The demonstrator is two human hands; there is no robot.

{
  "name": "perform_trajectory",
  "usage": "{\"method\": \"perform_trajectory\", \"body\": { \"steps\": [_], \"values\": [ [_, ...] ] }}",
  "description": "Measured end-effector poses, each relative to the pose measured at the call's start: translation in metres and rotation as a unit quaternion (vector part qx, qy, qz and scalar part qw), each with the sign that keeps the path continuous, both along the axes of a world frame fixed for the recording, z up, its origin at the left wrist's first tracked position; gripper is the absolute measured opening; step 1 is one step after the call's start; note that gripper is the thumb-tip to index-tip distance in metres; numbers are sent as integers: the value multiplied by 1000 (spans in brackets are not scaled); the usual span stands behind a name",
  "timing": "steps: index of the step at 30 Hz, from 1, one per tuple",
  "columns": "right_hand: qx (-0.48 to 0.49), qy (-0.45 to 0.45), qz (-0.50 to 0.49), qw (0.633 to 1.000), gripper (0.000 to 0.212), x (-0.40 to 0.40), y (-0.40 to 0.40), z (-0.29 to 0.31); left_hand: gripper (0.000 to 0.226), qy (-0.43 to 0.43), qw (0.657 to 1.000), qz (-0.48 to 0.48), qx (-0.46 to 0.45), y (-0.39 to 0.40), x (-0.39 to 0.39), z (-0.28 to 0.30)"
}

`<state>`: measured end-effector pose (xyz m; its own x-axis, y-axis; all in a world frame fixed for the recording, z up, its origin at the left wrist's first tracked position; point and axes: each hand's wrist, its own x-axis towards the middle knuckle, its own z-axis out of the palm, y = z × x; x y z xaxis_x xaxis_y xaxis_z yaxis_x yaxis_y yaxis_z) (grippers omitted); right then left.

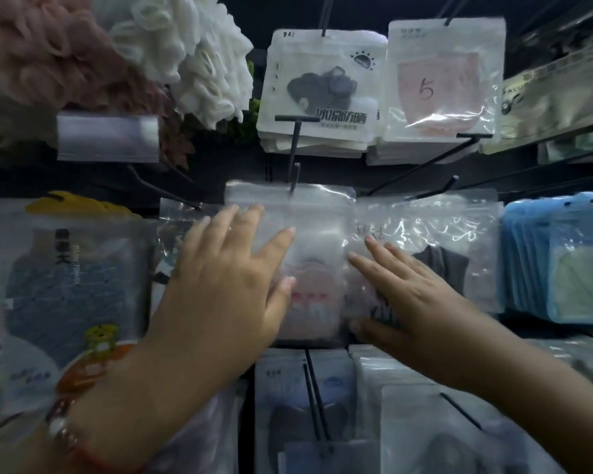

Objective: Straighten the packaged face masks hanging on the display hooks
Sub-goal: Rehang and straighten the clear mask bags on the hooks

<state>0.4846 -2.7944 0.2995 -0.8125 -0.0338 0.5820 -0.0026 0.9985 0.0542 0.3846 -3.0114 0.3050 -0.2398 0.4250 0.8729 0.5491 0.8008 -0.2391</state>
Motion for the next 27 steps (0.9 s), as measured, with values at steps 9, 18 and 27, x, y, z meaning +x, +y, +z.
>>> {"method": "perform_trajectory", "body": {
  "steps": [9,18,27],
  "values": [
    [-115,93,-52,988,75,17,36,-46,43,-132,990,-33,-24,81,32,-43],
    [-295,164,-43,940,91,10,53,-67,74,-290,942,-134,100,126,21,-66],
    [-493,136,57,857,103,12,63,-68,87,-442,859,-204,157,123,16,-76]
  ]
}}
